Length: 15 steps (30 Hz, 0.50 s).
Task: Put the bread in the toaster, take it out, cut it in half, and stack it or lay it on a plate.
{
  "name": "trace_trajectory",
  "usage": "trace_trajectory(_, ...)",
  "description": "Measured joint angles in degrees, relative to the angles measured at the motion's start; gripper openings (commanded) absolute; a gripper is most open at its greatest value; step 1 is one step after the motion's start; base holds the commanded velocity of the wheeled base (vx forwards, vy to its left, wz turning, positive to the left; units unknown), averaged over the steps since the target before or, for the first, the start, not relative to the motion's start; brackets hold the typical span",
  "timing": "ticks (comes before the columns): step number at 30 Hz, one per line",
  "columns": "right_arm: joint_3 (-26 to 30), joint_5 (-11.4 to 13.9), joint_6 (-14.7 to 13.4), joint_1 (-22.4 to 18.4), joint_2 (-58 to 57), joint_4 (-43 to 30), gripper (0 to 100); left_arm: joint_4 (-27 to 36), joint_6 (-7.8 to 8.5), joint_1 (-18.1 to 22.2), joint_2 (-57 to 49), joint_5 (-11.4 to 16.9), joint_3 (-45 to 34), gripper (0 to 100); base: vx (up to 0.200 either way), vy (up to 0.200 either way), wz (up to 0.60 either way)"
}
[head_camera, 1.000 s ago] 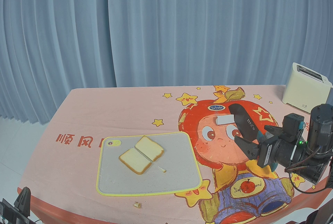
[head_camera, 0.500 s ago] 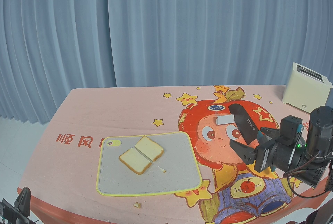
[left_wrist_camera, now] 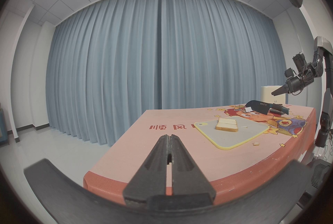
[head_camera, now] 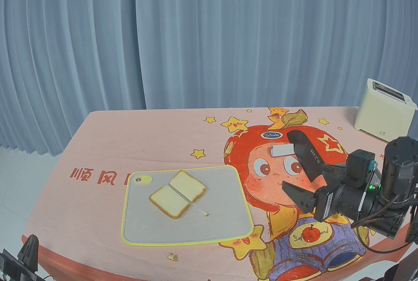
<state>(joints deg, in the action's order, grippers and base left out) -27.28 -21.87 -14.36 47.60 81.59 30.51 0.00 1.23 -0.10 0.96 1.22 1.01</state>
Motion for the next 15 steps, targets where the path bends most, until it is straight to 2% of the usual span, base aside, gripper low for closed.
trace_trajectory(8,0.0,0.3,-0.4,2.0,1.7,0.4,100,0.0,-0.01,0.0,0.0,0.0,0.0,0,0.0,0.0,0.0)
trace_trajectory(15,-1.2,0.4,0.5,2.5,2.9,0.4,100,0.0,0.0,0.0,0.0,0.0,0.0,0,0.0,0.0,0.0)
